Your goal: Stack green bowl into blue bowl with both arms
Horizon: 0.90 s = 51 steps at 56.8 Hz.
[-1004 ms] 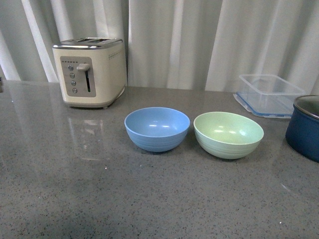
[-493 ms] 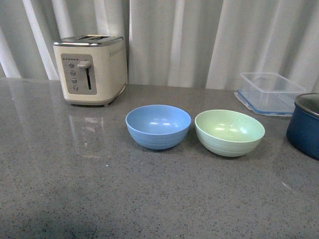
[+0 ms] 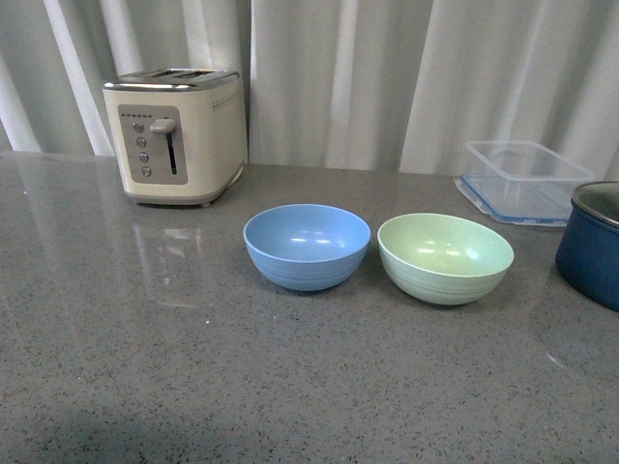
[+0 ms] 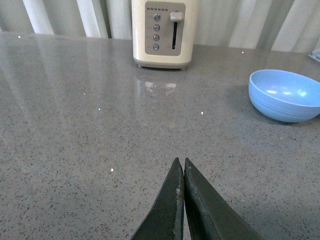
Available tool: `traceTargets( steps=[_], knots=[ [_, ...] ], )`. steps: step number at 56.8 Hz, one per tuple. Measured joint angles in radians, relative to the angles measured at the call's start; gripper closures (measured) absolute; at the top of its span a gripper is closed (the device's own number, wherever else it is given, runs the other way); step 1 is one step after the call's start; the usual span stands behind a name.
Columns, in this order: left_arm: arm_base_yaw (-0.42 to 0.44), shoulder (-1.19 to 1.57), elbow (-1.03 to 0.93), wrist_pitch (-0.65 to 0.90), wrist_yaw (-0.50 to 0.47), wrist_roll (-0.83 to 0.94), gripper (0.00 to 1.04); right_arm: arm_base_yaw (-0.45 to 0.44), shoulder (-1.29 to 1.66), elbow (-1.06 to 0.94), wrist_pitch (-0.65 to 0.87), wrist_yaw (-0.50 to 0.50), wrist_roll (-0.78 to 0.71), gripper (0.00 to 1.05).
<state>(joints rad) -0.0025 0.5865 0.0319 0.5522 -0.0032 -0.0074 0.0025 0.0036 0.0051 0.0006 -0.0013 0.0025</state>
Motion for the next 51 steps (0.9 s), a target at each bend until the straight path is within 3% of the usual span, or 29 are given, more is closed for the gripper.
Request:
traceTargets(
  steps=[51],
  knots=[
    [0.0,-0.395,-0.011,-0.357,0.003,0.0,1.01,0.0,0.0,0.0,0.0,0.0,0.0,0.1]
  ],
)
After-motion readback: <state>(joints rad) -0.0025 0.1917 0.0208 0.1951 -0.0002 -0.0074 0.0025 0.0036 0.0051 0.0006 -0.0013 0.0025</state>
